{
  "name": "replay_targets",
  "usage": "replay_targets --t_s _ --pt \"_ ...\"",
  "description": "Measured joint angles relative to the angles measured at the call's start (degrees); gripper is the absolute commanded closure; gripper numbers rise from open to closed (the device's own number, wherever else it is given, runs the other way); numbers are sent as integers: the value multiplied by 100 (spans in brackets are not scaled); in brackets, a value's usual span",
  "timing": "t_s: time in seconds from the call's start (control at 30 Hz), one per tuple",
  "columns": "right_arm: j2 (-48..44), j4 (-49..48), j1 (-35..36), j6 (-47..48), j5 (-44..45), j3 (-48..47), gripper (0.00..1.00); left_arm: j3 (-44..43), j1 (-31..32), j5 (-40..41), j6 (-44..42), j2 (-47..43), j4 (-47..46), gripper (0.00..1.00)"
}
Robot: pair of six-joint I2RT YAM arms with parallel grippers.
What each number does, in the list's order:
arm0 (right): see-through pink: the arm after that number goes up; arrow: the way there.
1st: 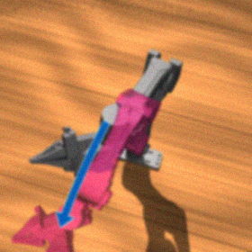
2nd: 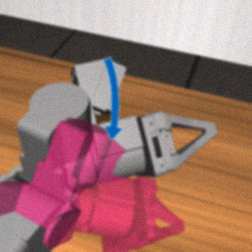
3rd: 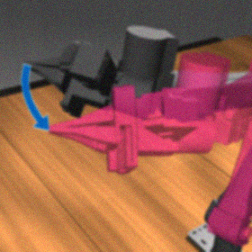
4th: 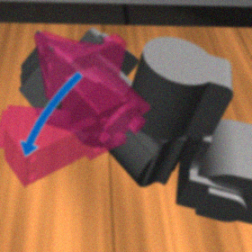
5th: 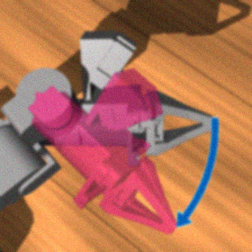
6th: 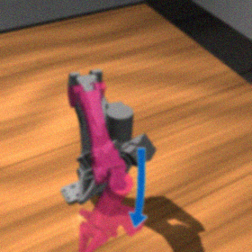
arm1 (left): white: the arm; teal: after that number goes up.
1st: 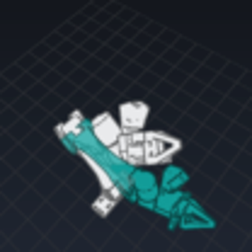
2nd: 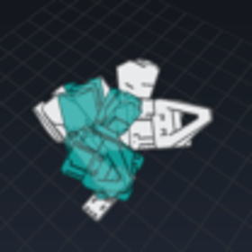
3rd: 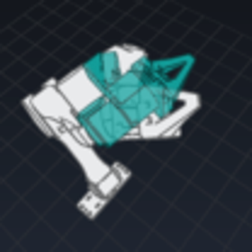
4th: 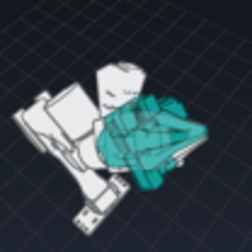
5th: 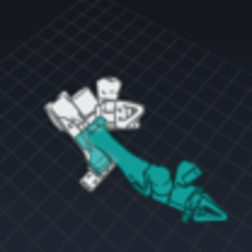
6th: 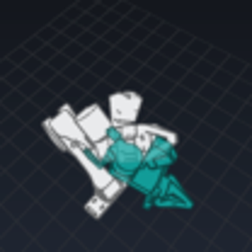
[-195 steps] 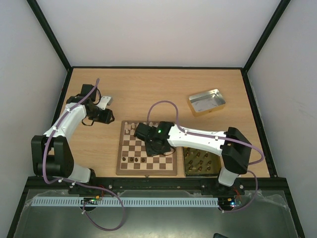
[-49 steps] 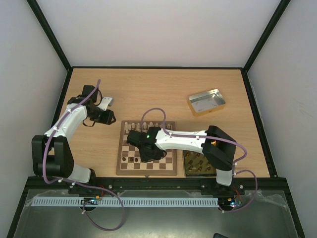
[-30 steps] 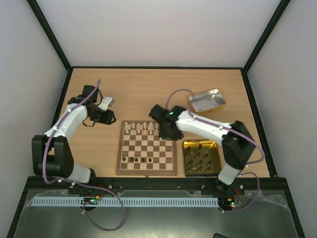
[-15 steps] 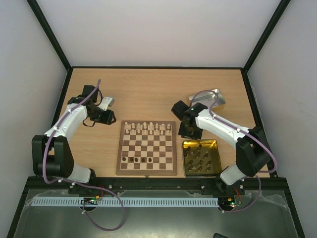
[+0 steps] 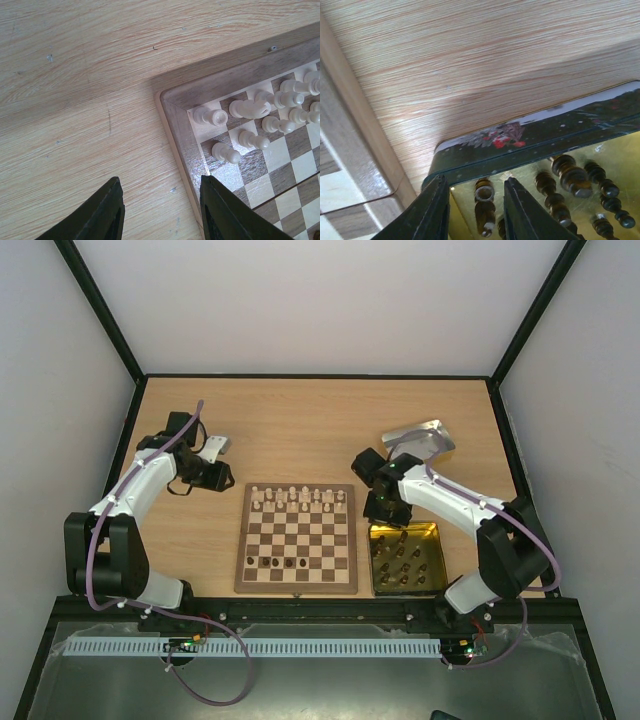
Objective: Set up the chess pieces on the board
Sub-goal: Move the storage box to the center of the board.
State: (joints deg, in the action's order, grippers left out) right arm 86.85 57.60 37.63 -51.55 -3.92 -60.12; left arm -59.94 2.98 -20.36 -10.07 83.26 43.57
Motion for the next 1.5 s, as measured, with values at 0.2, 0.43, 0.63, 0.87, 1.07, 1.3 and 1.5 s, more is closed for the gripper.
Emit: replay_targets --t_s 0.2,0.43,0.63,0.87,1.07,1.3,1.5 --pt "-48 -175 -345 59 -28 240 68 0 0 0 2 0 0 57" --pt "-61 -238 -487 140 -35 251 67 0 0 2 2 0 -2 57" --pt "31 -262 -509 188 -31 166 67 0 0 2 0 4 -2 57" --pt "398 -592 -538 245 -74 146 62 0 0 2 2 13 -2 57" --pt "407 -643 -542 249 -122 116 51 2 0 2 0 33 -2 57" --pt "223 -426 -542 256 -101 -234 51 2 35 0 0 98 -11 57" --pt "-140 -210 -542 275 -219 -245 51 2 37 2 0 109 -24 57"
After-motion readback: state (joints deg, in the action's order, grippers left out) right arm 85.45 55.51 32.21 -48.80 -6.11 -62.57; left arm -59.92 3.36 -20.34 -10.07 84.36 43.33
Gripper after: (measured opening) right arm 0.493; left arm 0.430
